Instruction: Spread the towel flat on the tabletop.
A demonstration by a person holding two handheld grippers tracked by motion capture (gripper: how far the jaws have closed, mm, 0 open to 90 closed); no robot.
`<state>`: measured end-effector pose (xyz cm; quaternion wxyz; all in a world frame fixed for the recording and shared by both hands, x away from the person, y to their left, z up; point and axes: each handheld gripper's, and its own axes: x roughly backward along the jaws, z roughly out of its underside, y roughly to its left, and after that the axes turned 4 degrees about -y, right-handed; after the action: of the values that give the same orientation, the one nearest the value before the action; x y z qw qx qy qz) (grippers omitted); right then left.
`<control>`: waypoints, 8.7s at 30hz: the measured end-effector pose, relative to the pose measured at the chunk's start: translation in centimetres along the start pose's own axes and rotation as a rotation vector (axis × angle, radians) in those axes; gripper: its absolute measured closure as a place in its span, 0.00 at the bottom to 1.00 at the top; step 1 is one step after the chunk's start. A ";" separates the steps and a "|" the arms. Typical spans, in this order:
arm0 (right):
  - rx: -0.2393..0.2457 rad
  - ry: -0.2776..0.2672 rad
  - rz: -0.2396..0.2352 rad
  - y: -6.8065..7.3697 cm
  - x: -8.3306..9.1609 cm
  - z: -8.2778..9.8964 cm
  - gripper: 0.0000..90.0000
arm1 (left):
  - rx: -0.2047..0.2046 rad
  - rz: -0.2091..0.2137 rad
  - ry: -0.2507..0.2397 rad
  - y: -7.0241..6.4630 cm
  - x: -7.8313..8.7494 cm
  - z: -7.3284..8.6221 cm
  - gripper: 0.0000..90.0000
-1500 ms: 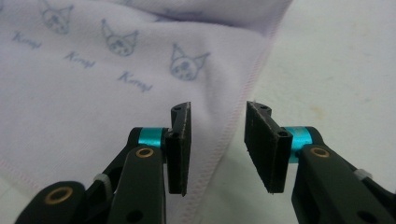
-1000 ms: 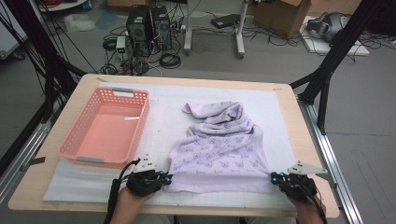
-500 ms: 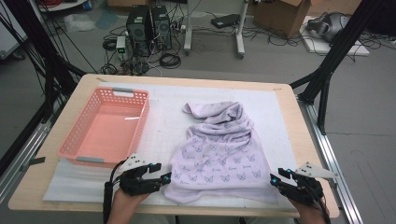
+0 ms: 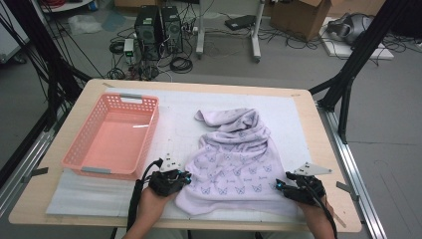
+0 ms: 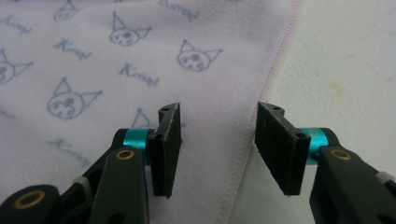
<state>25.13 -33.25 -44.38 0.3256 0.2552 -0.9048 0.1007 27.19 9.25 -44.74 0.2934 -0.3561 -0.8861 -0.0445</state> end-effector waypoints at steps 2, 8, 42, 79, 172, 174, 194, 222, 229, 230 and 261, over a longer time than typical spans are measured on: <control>0.002 -0.004 -0.006 0.0 -0.2 -0.1 0.55 | 0.032 -0.038 -0.031 0.9 0.3 -0.3 0.93; -0.002 -0.036 -0.038 -0.3 -1.5 -0.8 0.83 | 0.064 -0.137 -0.068 2.9 0.4 -1.1 0.93; -0.076 -0.066 0.005 1.2 3.5 3.3 0.61 | 0.073 0.022 -0.037 -2.7 3.5 3.5 0.61; -0.062 -0.044 -0.004 2.8 6.8 4.4 0.69 | 0.083 0.048 -0.078 -2.6 5.2 4.3 0.52; -0.043 -0.030 0.030 -0.9 4.5 1.9 0.76 | 0.085 0.030 -0.067 2.1 -2.8 -3.0 0.69; -0.040 -0.032 0.026 -0.9 4.2 1.7 0.76 | 0.097 0.032 -0.064 2.2 -3.4 -3.2 0.70; -0.050 -0.061 0.021 -1.6 2.4 0.4 0.74 | -0.089 0.025 0.059 -1.8 -10.2 -6.9 0.59; -0.041 -0.062 -0.020 -0.8 1.0 -0.6 0.75 | 0.083 -0.072 -0.062 2.9 1.5 -0.3 0.94; -0.056 -0.055 -0.050 -0.6 -2.6 -2.8 0.69 | 0.081 -0.009 -0.068 2.1 3.1 1.7 0.94; -0.052 -0.047 -0.035 -0.5 -3.3 -3.2 0.65 | 0.082 0.006 -0.069 1.9 3.1 1.8 0.94; -0.059 -0.053 0.094 -3.1 2.9 0.6 0.83 | 0.048 -0.007 0.026 2.0 -7.7 -6.2 0.66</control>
<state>24.53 -37.25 -42.99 0.3037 0.2055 -0.9267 0.0824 35.98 4.27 -44.17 0.3132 -0.3452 -0.8843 -0.0290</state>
